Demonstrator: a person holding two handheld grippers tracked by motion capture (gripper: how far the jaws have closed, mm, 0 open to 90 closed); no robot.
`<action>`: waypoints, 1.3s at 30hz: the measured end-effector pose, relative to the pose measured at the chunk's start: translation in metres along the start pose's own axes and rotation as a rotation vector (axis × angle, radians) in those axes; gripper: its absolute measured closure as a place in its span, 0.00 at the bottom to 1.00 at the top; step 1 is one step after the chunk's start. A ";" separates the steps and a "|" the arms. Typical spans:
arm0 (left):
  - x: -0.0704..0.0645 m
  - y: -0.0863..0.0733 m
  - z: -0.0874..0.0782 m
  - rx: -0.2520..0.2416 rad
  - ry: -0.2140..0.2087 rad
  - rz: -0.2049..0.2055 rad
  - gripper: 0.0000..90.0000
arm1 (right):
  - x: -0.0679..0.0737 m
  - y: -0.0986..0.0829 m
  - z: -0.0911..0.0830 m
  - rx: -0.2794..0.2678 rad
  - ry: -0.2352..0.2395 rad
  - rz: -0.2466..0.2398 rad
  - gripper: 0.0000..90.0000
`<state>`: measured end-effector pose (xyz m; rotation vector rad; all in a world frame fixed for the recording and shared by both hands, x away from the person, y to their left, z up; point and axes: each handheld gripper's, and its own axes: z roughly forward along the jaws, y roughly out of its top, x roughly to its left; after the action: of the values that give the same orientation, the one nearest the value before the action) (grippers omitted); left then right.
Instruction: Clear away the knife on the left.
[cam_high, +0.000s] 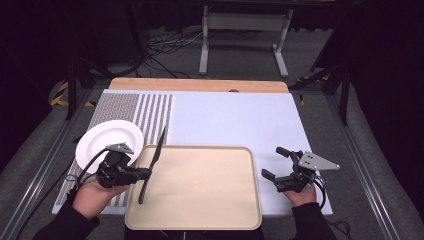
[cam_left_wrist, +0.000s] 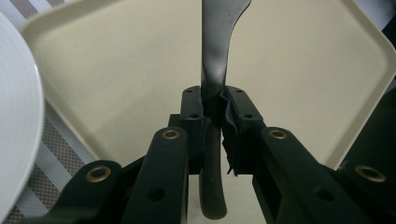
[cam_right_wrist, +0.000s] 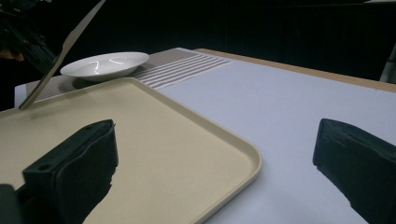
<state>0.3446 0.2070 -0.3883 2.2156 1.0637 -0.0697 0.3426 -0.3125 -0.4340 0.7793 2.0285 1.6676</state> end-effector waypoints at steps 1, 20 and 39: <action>0.000 -0.001 0.002 0.008 -0.004 -0.004 0.88 | 0.000 0.000 0.000 0.001 0.000 0.001 0.01; 0.006 -0.018 0.029 0.084 -0.047 -0.021 0.88 | 0.000 0.000 0.000 0.002 -0.005 0.005 0.01; 0.009 -0.018 0.044 0.132 -0.034 -0.017 0.88 | -0.001 0.000 -0.001 -0.006 0.000 0.014 0.01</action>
<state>0.3476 0.1949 -0.4355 2.3148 1.0867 -0.1895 0.3432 -0.3140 -0.4341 0.7938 2.0210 1.6808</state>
